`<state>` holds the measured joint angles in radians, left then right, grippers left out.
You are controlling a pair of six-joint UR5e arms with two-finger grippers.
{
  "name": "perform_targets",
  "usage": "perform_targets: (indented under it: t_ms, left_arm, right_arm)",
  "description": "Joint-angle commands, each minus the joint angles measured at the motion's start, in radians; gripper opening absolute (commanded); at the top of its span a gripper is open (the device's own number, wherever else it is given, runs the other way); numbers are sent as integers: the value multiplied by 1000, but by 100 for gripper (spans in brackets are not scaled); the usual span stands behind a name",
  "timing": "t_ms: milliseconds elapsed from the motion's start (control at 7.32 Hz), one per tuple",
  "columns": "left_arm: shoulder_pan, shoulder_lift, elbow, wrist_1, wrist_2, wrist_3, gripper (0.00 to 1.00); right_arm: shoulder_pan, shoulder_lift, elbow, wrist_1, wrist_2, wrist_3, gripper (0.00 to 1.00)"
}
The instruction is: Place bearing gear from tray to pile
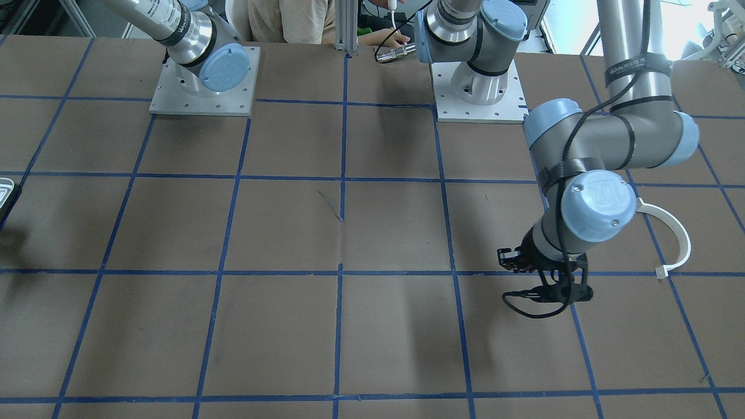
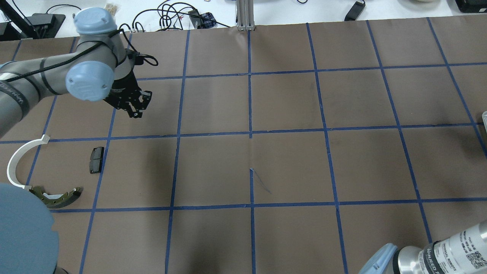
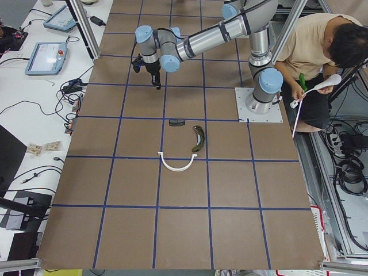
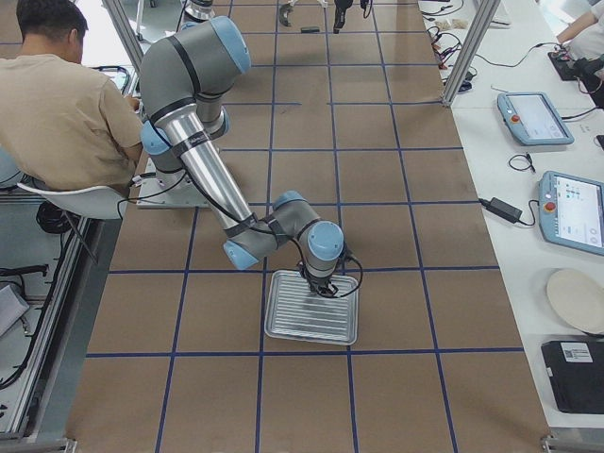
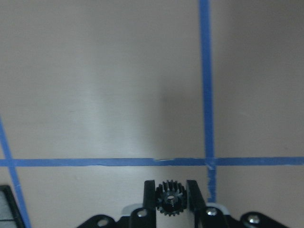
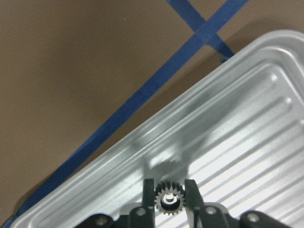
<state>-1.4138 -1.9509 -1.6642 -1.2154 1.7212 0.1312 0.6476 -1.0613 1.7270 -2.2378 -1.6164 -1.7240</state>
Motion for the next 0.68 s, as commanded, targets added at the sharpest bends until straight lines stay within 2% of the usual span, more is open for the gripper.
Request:
perform_targets:
  t_ms: [0, 273, 546]
  left_arm:
    - [164, -6, -3, 7, 32, 138, 0]
    - [287, -25, -6, 8, 23, 299, 0]
    - [350, -31, -79, 26, 26, 343, 0]
  right_arm:
    - [21, -85, -1, 24, -14, 108, 0]
    - [181, -204, 46, 59, -11, 282, 0]
    - [404, -313, 142, 63, -23, 581, 0]
